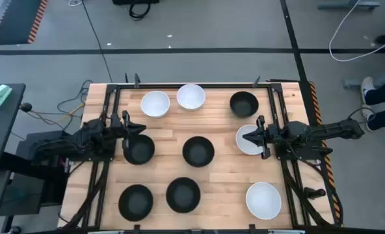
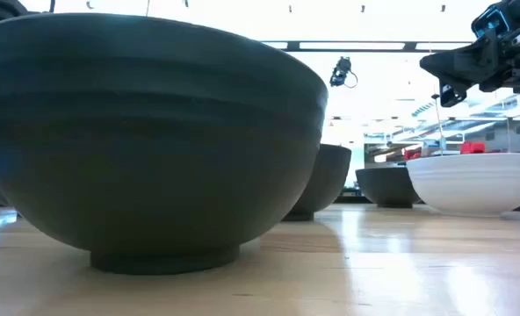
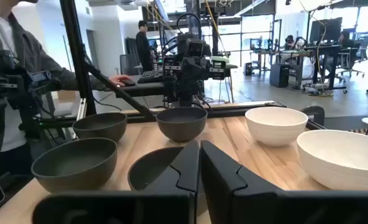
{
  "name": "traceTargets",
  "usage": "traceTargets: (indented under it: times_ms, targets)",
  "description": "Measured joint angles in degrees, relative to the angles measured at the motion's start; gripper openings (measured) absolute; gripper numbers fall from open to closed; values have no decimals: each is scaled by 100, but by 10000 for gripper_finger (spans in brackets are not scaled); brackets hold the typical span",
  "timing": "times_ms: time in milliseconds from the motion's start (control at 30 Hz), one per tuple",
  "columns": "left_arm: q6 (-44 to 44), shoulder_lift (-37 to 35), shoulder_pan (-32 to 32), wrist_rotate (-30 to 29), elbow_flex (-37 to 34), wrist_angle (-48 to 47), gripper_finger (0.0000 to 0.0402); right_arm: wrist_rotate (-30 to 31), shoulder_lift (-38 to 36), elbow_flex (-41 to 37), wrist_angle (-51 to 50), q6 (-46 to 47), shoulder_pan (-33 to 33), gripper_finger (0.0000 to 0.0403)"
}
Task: Nest bowls inside each other
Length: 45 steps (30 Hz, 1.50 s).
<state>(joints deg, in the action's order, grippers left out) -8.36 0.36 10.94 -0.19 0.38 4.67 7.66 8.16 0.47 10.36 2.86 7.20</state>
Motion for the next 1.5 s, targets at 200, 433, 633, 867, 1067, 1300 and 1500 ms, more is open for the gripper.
traceTargets:
  times_ms: [200,433,633,867,1067,1300,1500]
  targets:
    - [0,0,1,0,0,2,38,2,-2,0,-1,-1,0,23]
    - [-1,0,1,0,-2,1,29,0,-1,-2,1,1,0,23]
    - [0,0,1,0,0,1,32,1,-1,-1,0,0,0,23]
    - [-2,0,1,0,0,1,39,2,-2,-1,0,-1,0,23]
    - [-1,0,0,0,0,2,30,1,0,0,-1,1,0,23]
    - [0,0,0,0,-1,0,34,0,-2,0,0,-1,0,23]
    - [-1,0,1,0,-1,2,40,2,-2,-1,0,0,0,23]
